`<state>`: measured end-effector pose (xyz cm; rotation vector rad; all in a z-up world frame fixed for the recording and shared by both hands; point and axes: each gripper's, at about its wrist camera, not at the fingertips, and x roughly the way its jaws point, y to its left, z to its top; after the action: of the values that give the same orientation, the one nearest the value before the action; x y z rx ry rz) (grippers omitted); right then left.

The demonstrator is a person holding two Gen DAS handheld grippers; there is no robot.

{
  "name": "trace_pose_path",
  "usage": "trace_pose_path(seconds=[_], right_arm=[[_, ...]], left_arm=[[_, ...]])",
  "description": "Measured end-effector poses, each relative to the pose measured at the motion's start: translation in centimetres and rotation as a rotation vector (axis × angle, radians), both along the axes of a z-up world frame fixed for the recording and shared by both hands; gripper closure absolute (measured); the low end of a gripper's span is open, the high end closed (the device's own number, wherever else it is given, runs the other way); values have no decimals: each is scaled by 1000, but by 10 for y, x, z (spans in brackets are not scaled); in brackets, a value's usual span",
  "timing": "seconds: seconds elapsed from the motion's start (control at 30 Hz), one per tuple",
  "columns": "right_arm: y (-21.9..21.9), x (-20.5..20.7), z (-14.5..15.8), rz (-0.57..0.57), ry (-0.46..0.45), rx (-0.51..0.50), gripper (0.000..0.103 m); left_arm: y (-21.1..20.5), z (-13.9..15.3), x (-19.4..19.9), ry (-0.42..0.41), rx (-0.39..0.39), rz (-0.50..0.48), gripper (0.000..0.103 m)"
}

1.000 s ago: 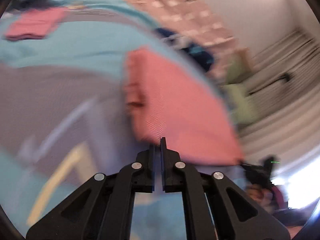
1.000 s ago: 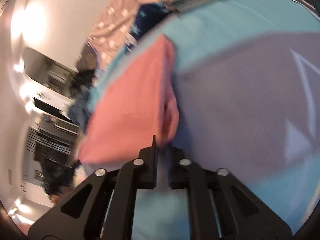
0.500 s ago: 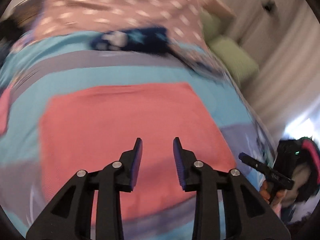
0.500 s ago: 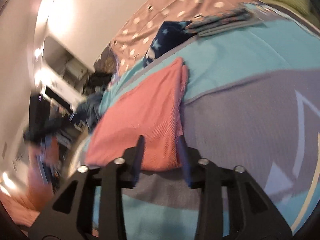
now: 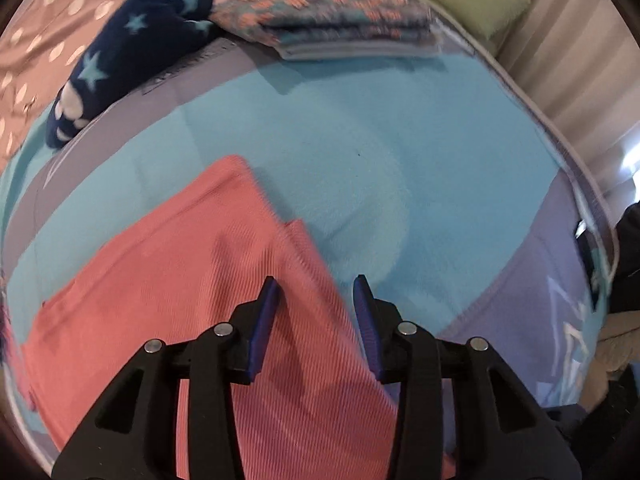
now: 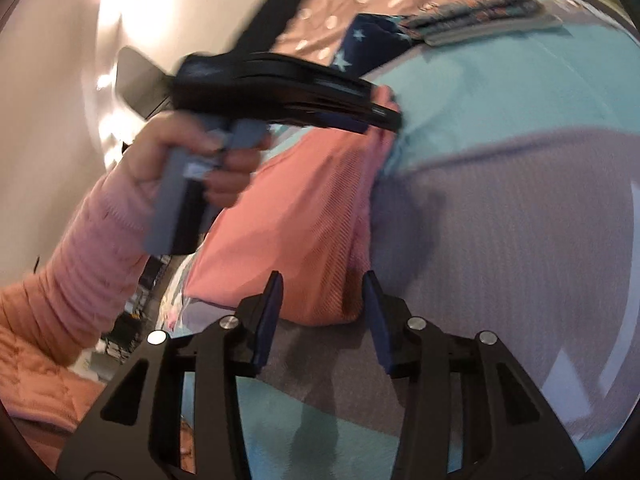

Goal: Fold small clothes

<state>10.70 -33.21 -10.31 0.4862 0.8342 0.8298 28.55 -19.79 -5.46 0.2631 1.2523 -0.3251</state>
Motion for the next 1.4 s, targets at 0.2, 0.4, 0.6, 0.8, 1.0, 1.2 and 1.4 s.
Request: trace_pose_path(seconds=[0.2,0.4,0.6,0.8,1.0,1.2,1.4], right_arm=[[20,20,-4,130,52,58,67],[28,13,-10,210,87,88,60],[13,14,-10,162,110,45,60],[46,29,2,310,44,-114,60],[56,26,-9,546,59,-108,62],[48,38,-9,518,113,-87,62],[-4,28,16,266,49,-166,61]], left_arm=[[-14,-17,13,14,119,-38,92],[1,-21,28,68,40,26,94],[-4,-22,26,55,39,27,94],[-13,-23,26,57,75,4,92],[-11,-25,31,81,27,35,90],[-12,-26,24,43,11,16,88],[10,13,-3,-83,-121,-34,81]])
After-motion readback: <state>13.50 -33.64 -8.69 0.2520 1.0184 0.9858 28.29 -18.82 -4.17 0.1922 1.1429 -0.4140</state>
